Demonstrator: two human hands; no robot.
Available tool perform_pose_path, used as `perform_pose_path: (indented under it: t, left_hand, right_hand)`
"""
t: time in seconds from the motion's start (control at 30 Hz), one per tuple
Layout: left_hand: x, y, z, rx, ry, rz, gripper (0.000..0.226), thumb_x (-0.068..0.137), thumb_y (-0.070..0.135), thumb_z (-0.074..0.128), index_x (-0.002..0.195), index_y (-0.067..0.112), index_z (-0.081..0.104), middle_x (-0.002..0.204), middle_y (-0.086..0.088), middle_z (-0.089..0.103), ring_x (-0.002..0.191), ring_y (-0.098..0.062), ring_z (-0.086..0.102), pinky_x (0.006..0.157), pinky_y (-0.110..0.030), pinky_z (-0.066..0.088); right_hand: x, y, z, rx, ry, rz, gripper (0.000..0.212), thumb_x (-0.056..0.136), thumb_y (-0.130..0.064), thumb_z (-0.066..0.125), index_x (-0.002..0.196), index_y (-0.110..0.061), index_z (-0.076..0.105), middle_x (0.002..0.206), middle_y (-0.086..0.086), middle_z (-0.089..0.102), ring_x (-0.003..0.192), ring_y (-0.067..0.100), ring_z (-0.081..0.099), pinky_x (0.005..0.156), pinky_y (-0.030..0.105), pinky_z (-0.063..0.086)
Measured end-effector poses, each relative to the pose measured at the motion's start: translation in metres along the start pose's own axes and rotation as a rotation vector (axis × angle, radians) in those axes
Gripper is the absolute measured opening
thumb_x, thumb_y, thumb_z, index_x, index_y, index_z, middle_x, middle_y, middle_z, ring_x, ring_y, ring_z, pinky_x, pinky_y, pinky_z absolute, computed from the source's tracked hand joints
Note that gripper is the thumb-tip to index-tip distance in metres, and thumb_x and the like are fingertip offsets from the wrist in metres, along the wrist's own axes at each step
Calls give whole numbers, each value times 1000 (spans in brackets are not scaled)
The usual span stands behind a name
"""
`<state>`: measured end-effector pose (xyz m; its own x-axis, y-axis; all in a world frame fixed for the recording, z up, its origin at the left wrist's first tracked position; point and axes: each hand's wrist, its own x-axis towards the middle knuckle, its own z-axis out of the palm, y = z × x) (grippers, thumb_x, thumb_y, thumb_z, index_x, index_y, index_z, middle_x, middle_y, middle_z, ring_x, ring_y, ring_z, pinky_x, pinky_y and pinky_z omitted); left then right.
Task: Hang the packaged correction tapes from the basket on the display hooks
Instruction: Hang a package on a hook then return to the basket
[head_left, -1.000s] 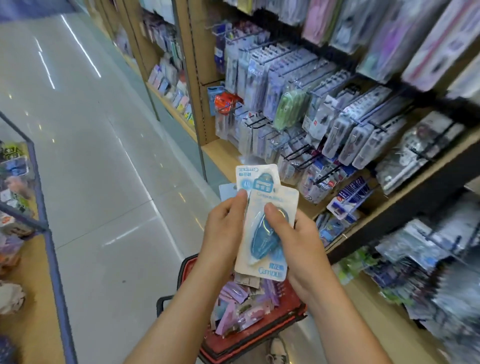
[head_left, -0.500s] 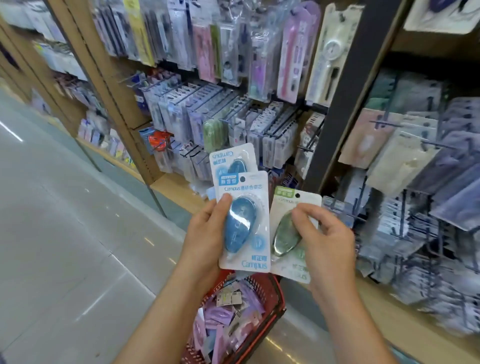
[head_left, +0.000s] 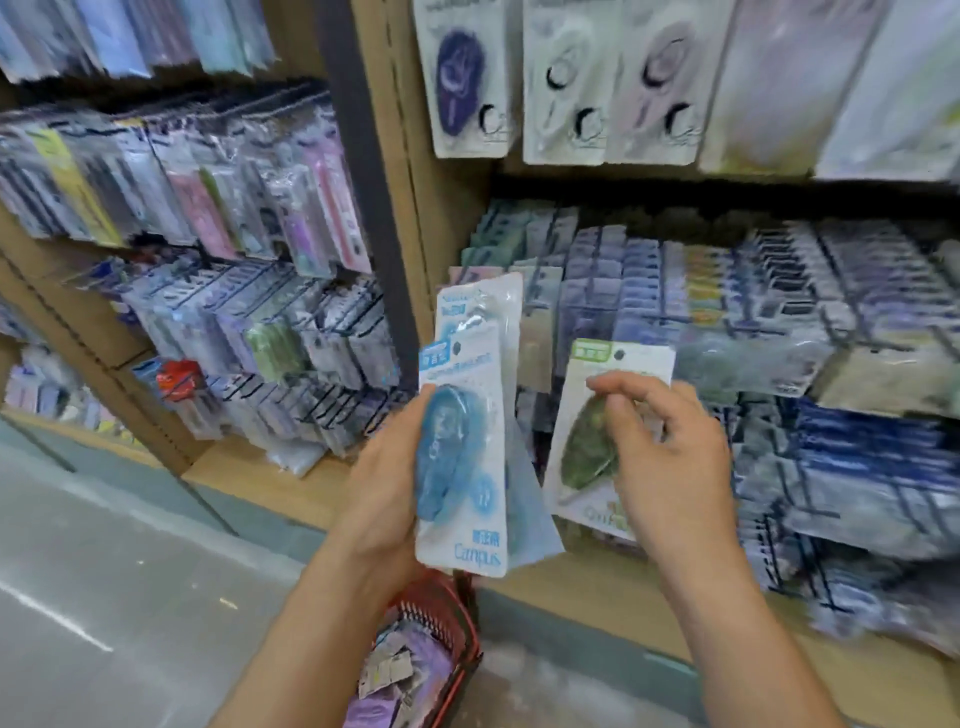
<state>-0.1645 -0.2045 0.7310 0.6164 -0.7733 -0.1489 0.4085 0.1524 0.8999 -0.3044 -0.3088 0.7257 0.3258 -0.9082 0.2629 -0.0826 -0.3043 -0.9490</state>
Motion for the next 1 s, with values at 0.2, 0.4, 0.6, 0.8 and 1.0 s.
perform_pose_path:
  t: [0.2, 0.4, 0.6, 0.8, 1.0]
  left_hand:
    - [-4, -7, 98, -41, -137, -4, 38, 97, 36, 54, 118, 8, 67, 108, -16, 71, 91, -27, 68, 78, -39, 57]
    - [-11, -2, 145, -132, -302, -3, 29, 87, 34, 57, 97, 14, 75, 91, -7, 75, 77, -18, 72, 66, -31, 61]
    - [-2, 29, 149, -62, -346, 56, 36, 101, 33, 42, 120, 14, 66, 110, -9, 73, 91, -21, 72, 70, -35, 60]
    - [-14, 51, 171, 139, -452, 229, 42, 91, 30, 46, 126, 11, 59, 120, -8, 71, 109, -23, 68, 91, -36, 57]
    - [-18, 75, 192, 163, -556, 192, 41, 93, 29, 44, 130, 16, 58, 122, -7, 70, 109, -24, 68, 80, -35, 60]
  right_hand:
    - [6, -10, -38, 228, -199, 38, 29, 85, -18, 75, 103, -36, 61, 112, -10, 67, 101, -1, 63, 85, 23, 52]
    - [16, -28, -95, 126, -181, -9, 71, 80, -14, 80, 134, -42, 43, 114, -33, 53, 90, -20, 58, 65, 5, 48]
    - [32, -49, -136, 50, -49, -217, 41, 89, -15, 70, 113, -48, 63, 112, -52, 52, 108, -32, 42, 87, 3, 39]
    - [54, -87, -144, 46, 46, -395, 24, 94, -10, 61, 91, -32, 71, 96, -23, 70, 96, -7, 62, 76, 4, 42]
    - [65, -115, -151, 89, 96, -477, 29, 82, -62, 57, 88, -35, 66, 92, -18, 68, 91, 1, 61, 76, 11, 43]
